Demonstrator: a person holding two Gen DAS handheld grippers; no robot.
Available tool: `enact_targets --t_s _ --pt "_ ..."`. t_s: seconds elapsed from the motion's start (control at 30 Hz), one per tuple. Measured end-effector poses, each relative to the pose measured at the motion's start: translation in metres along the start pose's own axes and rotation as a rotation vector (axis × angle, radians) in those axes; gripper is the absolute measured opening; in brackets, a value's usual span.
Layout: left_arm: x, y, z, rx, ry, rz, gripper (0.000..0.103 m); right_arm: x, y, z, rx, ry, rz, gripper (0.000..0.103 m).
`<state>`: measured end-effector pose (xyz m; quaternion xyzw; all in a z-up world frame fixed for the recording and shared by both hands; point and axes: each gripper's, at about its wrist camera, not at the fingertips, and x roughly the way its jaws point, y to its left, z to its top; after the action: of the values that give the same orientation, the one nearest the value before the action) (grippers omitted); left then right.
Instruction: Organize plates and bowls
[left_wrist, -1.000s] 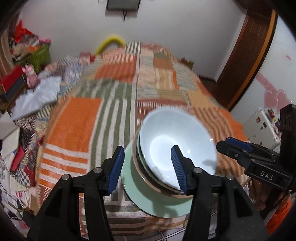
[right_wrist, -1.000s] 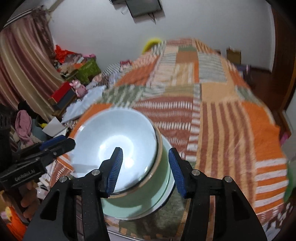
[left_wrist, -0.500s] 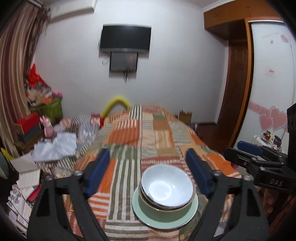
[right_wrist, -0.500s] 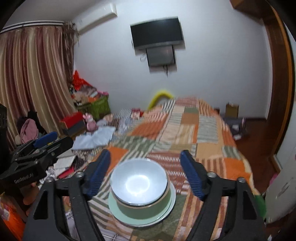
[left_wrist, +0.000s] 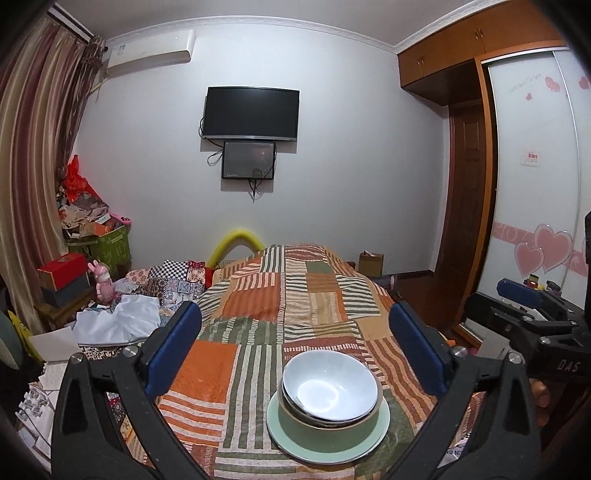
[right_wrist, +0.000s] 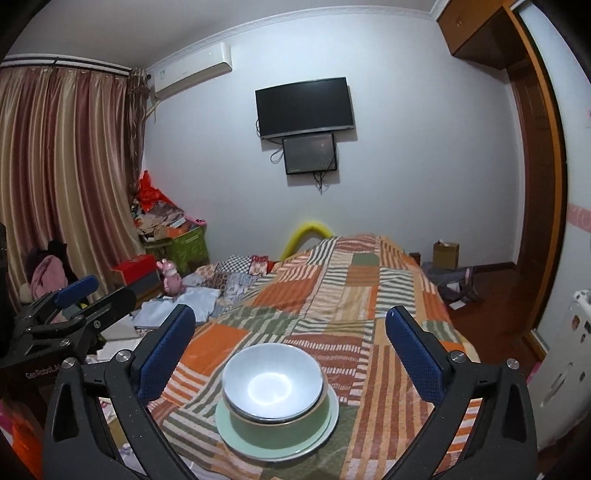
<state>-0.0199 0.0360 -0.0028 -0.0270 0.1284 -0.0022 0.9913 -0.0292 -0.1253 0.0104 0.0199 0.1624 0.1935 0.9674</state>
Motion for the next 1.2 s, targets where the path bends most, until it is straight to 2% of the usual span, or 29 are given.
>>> enact_targets --t_s 1.2 --pt "0.0083 0.0015 -0.0052 -0.003 0.014 -0.032 0.103 -0.0046 -0.0032 -0.0020 0.020 0.005 -0.002 0.103"
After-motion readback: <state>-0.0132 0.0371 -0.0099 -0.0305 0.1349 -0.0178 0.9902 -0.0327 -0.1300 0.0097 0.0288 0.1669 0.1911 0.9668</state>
